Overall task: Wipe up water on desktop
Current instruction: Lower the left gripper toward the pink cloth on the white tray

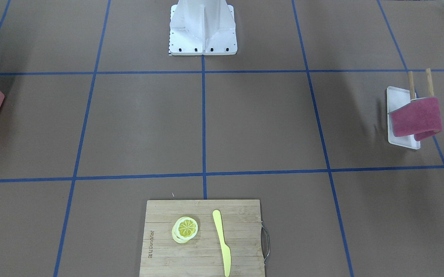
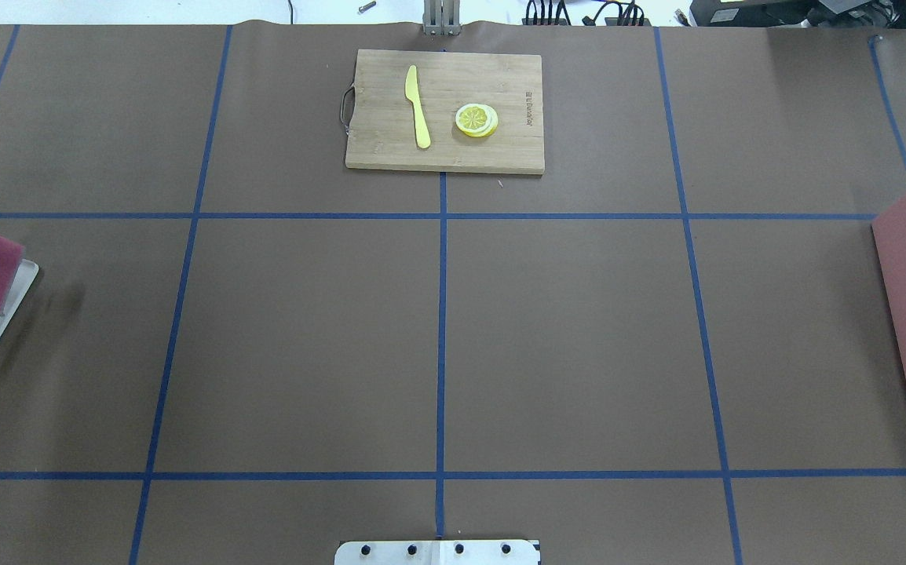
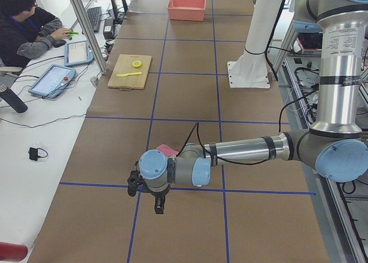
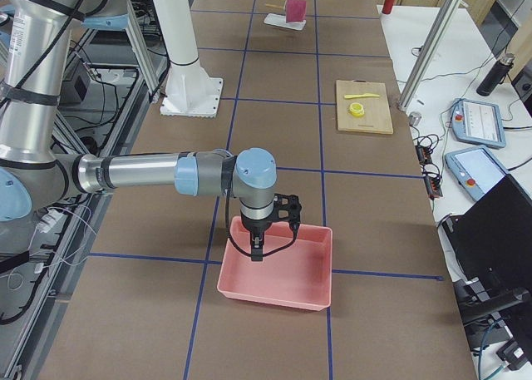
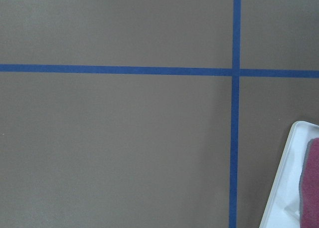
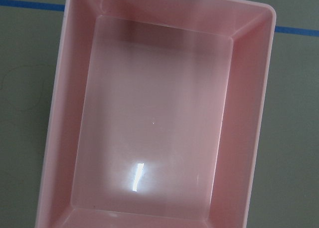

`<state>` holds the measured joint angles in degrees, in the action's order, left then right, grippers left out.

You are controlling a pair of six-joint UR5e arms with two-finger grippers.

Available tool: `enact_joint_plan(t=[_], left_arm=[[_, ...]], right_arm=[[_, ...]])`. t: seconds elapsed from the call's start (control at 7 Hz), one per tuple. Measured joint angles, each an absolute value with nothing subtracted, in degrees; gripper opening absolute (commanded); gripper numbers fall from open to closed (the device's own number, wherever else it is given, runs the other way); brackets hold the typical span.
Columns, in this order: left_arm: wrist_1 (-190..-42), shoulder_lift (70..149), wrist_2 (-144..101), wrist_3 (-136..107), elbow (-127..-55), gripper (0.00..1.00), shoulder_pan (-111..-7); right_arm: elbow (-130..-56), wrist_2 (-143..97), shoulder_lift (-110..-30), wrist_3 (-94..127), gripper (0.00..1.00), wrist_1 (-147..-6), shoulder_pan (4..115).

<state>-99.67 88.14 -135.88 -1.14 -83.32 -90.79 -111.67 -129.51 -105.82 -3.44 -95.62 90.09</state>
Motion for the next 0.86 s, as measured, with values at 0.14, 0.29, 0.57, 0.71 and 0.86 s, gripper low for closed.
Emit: enact_joint_plan(t=[0.14,0.29,0.57,0.71,0.86], left_arm=[[-99.7,88.2,-135.9,-1.1,-83.3,0.98,-90.8],[-99.7,88.3,-135.9,-1.2,-83.3,0.99,-90.8],[-99.7,88.4,-135.9,-1.2,-83.5,0.98,-90.8],[-99.7,88.4,-135.9,-1.2,-83.7,0.98,-90.8],[-99.7,88.4,-136.0,-1.2,-83.9,0.98,-90.8]], right_arm=[[-111.7,-129.5,-105.8,-3.5,1.0,-95.6,90.1],[-111.9,-129.5,-105.8,-3.6,1.0,-95.6,90.1],[-112.5,-129.3,-105.5,-3.7,1.0,-95.5,90.1],[-113.2,-129.3,-105.0,-3.7,1.0,-95.5,90.1],[-114.3,-129.3,-104.3,-3.6,1.0,-95.5,90.1]])
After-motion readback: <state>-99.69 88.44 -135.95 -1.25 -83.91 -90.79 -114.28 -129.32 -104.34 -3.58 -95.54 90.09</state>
